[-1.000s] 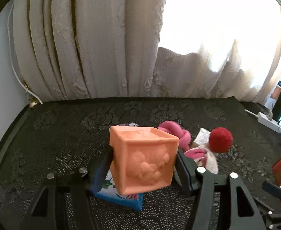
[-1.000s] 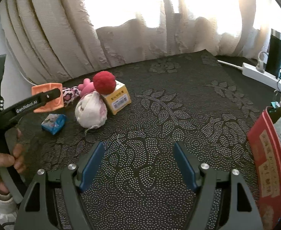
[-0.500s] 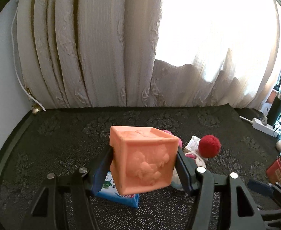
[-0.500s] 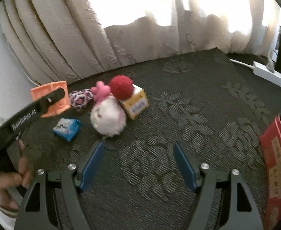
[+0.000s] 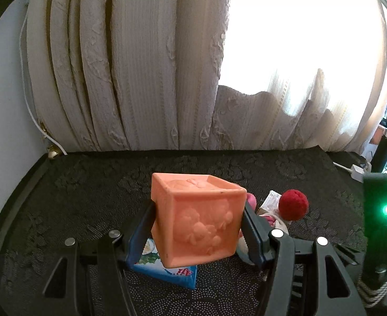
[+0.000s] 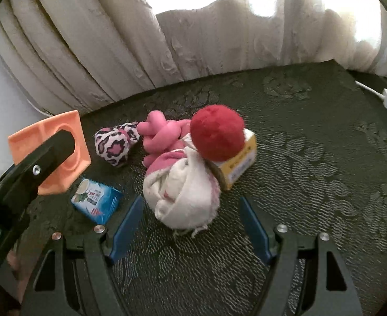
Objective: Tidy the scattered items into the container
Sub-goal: 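Grasp the orange rubber block with the left gripper while the right gripper approaches the white-pink sock ball, then carry the orange block and sock ball into the red box and release both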
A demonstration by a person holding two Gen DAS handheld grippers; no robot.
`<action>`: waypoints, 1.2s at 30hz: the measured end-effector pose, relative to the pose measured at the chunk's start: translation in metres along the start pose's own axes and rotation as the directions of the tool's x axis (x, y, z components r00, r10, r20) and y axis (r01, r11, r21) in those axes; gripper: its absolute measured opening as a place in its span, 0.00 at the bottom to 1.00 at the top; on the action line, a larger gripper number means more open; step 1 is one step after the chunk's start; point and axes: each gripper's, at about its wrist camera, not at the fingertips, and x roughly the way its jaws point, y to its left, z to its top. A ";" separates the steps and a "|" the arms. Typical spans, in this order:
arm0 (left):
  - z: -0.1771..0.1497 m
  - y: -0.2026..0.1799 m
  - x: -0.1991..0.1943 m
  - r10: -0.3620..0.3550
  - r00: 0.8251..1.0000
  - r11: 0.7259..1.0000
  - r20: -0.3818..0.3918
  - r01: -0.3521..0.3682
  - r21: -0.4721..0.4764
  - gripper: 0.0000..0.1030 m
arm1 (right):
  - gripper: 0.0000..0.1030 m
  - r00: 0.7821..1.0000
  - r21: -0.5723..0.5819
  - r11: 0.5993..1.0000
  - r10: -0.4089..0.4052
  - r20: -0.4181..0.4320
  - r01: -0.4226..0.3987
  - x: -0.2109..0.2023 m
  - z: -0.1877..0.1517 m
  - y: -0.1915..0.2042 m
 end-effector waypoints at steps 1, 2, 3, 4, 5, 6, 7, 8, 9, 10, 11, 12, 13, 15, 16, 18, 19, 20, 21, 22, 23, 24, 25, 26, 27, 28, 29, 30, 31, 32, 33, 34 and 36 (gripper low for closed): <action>-0.001 0.000 0.001 0.001 1.000 1.000 -0.003 -0.001 0.002 0.63 | 0.58 1.000 -0.011 1.000 0.005 -0.006 -0.005 0.003 0.000 0.002; -0.001 0.000 0.001 0.003 1.000 1.000 -0.005 -0.003 0.004 0.63 | 0.57 1.000 -0.021 1.000 0.003 -0.012 -0.003 0.006 -0.001 0.004; -0.002 -0.001 0.002 0.004 1.000 1.000 -0.007 -0.004 0.005 0.63 | 0.56 1.000 -0.028 1.000 -0.002 -0.007 0.001 0.007 -0.001 0.005; -0.002 -0.001 0.002 0.005 1.000 1.000 -0.009 -0.005 0.007 0.63 | 0.54 1.000 -0.036 0.999 -0.007 0.000 0.007 0.009 -0.001 0.007; -0.002 -0.001 0.003 0.006 1.000 1.000 -0.011 -0.005 0.008 0.63 | 0.52 1.000 -0.044 0.999 -0.010 0.006 0.010 0.008 -0.002 0.008; -0.002 -0.002 0.004 0.005 1.000 1.000 -0.012 -0.005 0.009 0.63 | 0.51 1.000 -0.052 0.999 -0.012 0.012 0.013 0.007 -0.003 0.009; -0.002 -0.002 0.004 0.004 1.000 1.000 -0.015 -0.004 0.010 0.63 | 0.50 1.000 -0.052 0.999 -0.011 0.014 0.012 0.005 -0.004 0.009; -0.002 -0.002 0.005 0.003 1.000 1.000 -0.017 -0.003 0.010 0.63 | 0.50 1.000 -0.051 0.999 -0.009 0.016 0.010 0.004 -0.005 0.009; -0.002 -0.002 0.005 0.002 1.000 1.000 -0.018 -0.002 0.011 0.63 | 0.50 1.000 -0.050 0.999 -0.007 0.017 0.008 0.003 -0.005 0.008; -0.002 -0.003 0.004 0.001 1.000 1.000 -0.017 -0.001 0.012 0.63 | 0.50 1.000 -0.050 0.999 -0.006 0.020 0.007 0.000 -0.007 0.008; -0.001 -0.003 0.004 0.000 1.000 1.000 -0.016 0.000 0.013 0.63 | 0.50 1.000 -0.049 0.999 -0.006 0.022 0.007 -0.002 -0.008 0.008; -0.001 -0.003 0.003 -0.001 1.000 1.000 -0.014 0.001 0.014 0.63 | 0.50 1.000 -0.049 0.999 -0.004 0.025 0.006 -0.004 -0.010 0.007; -0.001 -0.004 0.003 -0.002 1.000 1.000 -0.013 0.002 0.015 0.63 | 0.50 1.000 -0.049 0.999 -0.004 0.031 0.006 -0.008 -0.011 0.007; -0.001 -0.005 0.002 -0.004 1.000 1.000 -0.010 0.004 0.018 0.63 | 0.50 0.999 -0.047 0.999 -0.009 0.050 0.011 -0.019 -0.015 0.006; -0.002 -0.006 0.001 -0.005 1.000 1.000 -0.009 0.005 0.020 0.63 | 0.50 0.998 -0.044 0.999 -0.009 0.059 0.011 -0.025 -0.017 0.005; -0.002 -0.009 -0.001 -0.011 1.000 1.000 -0.005 0.011 0.026 0.63 | 0.50 0.997 -0.036 0.999 -0.007 0.073 0.010 -0.039 -0.020 0.002; -0.002 -0.011 -0.002 -0.013 1.000 0.999 -0.003 0.013 0.030 0.63 | 0.50 0.996 -0.029 1.000 -0.009 0.083 0.012 -0.047 -0.022 -0.001; -0.002 -0.013 -0.004 -0.017 1.000 0.999 -0.001 0.017 0.035 0.63 | 0.50 0.996 -0.022 1.000 -0.012 0.090 0.014 -0.053 -0.024 -0.003; -0.003 -0.015 -0.006 -0.022 1.000 0.999 0.003 0.021 0.040 0.63 | 0.50 0.995 -0.014 1.000 -0.015 0.100 0.017 -0.059 -0.025 -0.006; -0.003 -0.017 -0.007 -0.026 1.000 0.999 0.006 0.025 0.046 0.63 | 0.50 0.994 -0.002 1.000 -0.018 0.111 0.018 -0.067 -0.028 -0.010; -0.004 -0.019 -0.009 -0.030 1.000 0.998 0.008 0.029 0.051 0.63 | 0.50 0.992 0.010 1.000 -0.020 0.123 0.019 -0.075 -0.031 -0.014; -0.004 -0.021 -0.010 -0.034 0.999 0.998 0.010 0.034 0.055 0.63 | 0.50 0.991 0.023 1.000 -0.022 0.135 0.020 -0.083 -0.034 -0.018; -0.005 -0.023 -0.012 -0.039 0.999 0.997 0.011 0.038 0.060 0.63 | 0.50 0.989 0.037 0.999 -0.028 0.147 0.023 -0.092 -0.037 -0.024; -0.005 -0.025 -0.013 -0.044 0.999 0.997 0.012 0.044 0.065 0.63 | 0.50 0.987 0.051 0.998 -0.034 0.159 0.026 -0.101 -0.041 -0.030; -0.006 -0.028 -0.015 -0.051 0.999 0.996 0.012 0.050 0.072 0.63 | 0.50 0.984 0.065 0.997 -0.040 0.171 0.030 -0.110 -0.045 -0.036; -0.006 -0.030 -0.016 -0.057 0.998 0.995 0.013 0.056 0.078 0.63 | 0.50 0.982 0.078 0.996 -0.051 0.182 0.037 -0.118 -0.048 -0.042; -0.007 -0.033 -0.018 -0.065 0.998 0.994 0.013 0.064 0.083 0.63 | 0.50 0.979 0.091 0.995 -0.062 0.194 0.045 -0.127 -0.051 -0.047; -0.008 -0.035 -0.020 -0.077 0.997 0.993 0.011 0.075 0.087 0.63 | 0.50 0.976 0.105 0.993 -0.074 0.204 0.053 -0.135 -0.055 -0.053; -0.009 -0.038 -0.022 -0.088 0.996 0.992 0.009 0.087 0.093 0.63 | 0.50 0.971 0.118 0.991 -0.090 0.220 0.065 -0.145 -0.059 -0.059; -0.010 -0.041 -0.023 -0.097 0.995 0.990 0.007 0.096 0.099 0.63 | 0.50 0.966 0.132 0.988 -0.107 0.235 0.077 -0.155 -0.063 -0.066; -0.011 -0.044 -0.025 -0.104 0.995 0.989 0.004 0.103 0.105 0.63 | 0.50 0.960 0.146 0.985 -0.124 0.251 0.089 -0.166 -0.067 -0.072; -0.012 -0.047 -0.026 -0.112 0.994 0.988 0.001 0.111 0.110 0.63 | 0.50 0.953 0.156 0.982 -0.144 0.266 0.105 -0.178 -0.072 -0.079; -0.015 -0.054 -0.028 -0.135 0.991 0.983 -0.012 0.135 0.121 0.63 | 0.50 0.938 0.170 0.974 -0.192 0.289 0.147 -0.197 -0.080 -0.091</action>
